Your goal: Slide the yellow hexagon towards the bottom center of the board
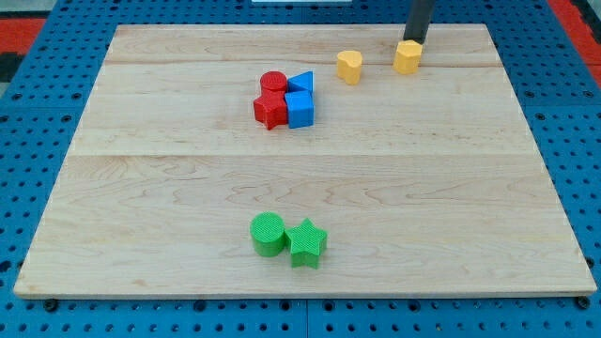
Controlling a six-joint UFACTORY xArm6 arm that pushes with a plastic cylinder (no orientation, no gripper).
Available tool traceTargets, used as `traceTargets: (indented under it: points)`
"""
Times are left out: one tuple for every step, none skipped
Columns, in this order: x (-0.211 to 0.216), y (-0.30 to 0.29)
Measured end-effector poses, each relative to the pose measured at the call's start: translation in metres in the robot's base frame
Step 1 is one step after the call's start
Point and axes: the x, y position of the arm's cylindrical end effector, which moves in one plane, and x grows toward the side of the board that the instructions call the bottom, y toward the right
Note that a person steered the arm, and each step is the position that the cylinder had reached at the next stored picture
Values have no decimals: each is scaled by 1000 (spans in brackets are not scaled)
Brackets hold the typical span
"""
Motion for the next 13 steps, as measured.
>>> traceTargets:
  points:
    - [6,-2]
    - [21,-1]
    - [38,-2]
    - [58,-2]
    - [78,-3]
    - [80,-16]
    - [80,-30]
    - [80,-45]
    - [91,-46]
    - [115,-46]
    - [142,-46]
    - [171,-46]
    - [198,-46]
